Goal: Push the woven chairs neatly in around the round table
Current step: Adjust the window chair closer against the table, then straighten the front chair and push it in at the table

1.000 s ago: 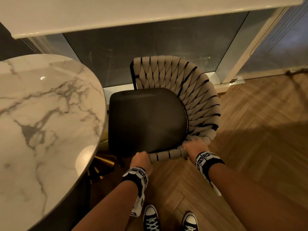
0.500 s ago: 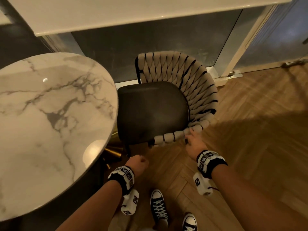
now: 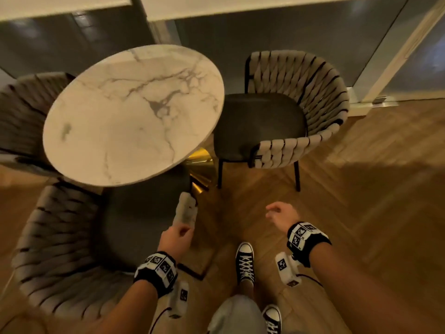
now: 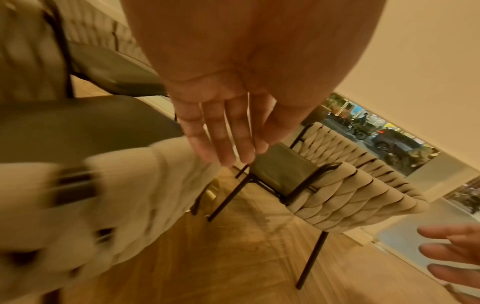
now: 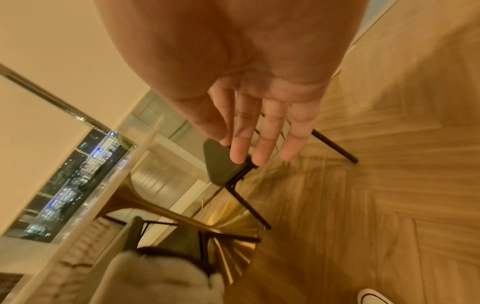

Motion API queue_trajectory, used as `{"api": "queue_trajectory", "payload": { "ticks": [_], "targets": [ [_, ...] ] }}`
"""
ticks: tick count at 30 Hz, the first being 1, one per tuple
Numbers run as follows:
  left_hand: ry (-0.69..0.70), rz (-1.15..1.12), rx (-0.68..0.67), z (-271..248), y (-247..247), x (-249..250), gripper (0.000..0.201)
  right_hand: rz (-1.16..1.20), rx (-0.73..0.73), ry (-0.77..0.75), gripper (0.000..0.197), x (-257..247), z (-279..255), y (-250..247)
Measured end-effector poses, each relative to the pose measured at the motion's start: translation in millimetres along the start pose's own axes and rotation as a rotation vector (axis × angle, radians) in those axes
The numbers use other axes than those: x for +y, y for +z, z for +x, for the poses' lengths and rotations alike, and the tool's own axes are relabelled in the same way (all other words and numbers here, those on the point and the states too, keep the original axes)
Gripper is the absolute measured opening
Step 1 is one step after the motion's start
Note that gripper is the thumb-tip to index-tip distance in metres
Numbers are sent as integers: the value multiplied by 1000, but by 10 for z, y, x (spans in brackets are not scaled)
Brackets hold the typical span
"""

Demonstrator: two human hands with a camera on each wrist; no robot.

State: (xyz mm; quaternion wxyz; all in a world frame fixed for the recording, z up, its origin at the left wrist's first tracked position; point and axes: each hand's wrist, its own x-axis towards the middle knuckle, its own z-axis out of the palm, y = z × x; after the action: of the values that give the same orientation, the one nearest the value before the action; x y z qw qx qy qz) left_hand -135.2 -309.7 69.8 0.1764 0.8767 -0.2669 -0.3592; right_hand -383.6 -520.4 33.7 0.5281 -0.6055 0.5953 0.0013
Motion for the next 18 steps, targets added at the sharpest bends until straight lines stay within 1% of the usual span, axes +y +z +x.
{"api": "queue_trajectory", "payload": {
  "ticks": [3,5,6,7,9,11,12,13,14,16,17,18],
  "targets": [
    [-85,26,43,-410,-166,-431,7,-14,-99,16,25,-27,-419,413],
    [-130,63,53,-574,-300,-741,9,-11,-155,6,21,-134,-665,722],
    [-146,91,45,-608,-353,-892,12,-31,-169,-4,17,-184,-752,872],
    [-166,138,30,-641,-435,-1072,19,-60,-184,-16,15,-247,-827,1052],
    [-220,208,-21,-629,-514,-1451,35,-91,-200,-36,21,-351,-932,1347],
    [-286,188,-105,-501,-574,-2003,55,-100,-215,-20,28,-462,-973,1703],
    [-292,167,-142,-439,-623,-2280,67,-97,-222,-1,32,-530,-991,1917],
    [-284,167,-178,-371,-644,-2495,74,-91,-226,11,39,-576,-989,2082],
    [-269,196,-203,-391,-745,-2558,77,-92,-231,43,48,-651,-1015,2249],
    [-214,303,-263,-433,-969,-2681,73,-73,-240,119,68,-749,-1068,2624],
    [-170,397,-308,-415,-1081,-2816,72,-48,-233,152,73,-774,-1082,2848],
    [-124,506,-349,-380,-1160,-2919,76,-10,-206,196,74,-776,-1090,2996]
  ]
}}
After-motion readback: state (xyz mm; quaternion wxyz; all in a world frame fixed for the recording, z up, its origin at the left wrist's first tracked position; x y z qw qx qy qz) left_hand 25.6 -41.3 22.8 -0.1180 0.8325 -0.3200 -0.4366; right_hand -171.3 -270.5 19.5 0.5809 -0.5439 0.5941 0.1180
